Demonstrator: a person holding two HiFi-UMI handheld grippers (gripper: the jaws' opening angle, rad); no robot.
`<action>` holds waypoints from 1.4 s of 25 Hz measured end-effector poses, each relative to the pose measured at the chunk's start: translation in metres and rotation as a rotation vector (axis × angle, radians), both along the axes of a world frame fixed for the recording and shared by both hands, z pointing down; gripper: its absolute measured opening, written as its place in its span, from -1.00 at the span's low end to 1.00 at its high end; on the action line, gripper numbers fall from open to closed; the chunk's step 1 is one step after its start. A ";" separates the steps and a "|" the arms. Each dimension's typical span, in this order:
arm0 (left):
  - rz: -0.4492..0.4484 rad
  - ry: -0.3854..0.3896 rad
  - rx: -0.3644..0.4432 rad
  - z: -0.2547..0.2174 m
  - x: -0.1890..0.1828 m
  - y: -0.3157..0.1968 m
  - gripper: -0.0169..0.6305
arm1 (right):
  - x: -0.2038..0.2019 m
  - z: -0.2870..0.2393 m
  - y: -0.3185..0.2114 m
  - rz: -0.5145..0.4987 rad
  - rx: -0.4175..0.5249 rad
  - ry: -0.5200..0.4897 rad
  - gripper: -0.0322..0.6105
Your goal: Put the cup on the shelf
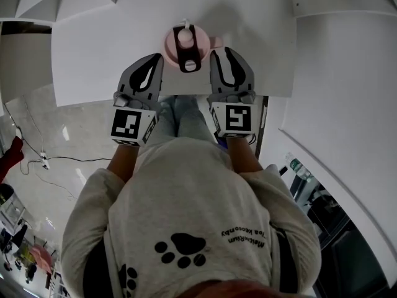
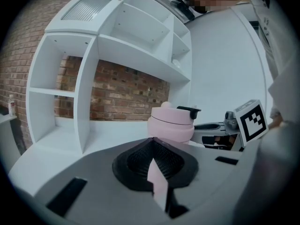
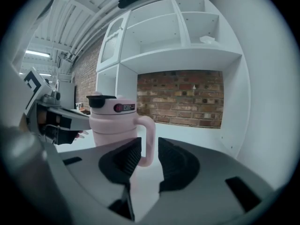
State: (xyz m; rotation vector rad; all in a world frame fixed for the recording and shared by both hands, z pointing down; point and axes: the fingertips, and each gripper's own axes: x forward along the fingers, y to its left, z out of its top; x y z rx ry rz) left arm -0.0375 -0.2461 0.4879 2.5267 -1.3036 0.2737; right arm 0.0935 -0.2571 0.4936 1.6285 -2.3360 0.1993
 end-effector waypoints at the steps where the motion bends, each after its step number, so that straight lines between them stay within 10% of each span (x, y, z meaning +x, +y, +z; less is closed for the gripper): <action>1: 0.001 -0.004 -0.003 0.002 0.000 0.000 -0.92 | 0.000 0.003 -0.002 0.000 -0.004 -0.001 -0.53; 35: 0.022 0.005 -0.011 0.011 0.003 -0.022 -0.92 | -0.009 0.017 -0.035 -0.038 0.064 -0.089 -0.64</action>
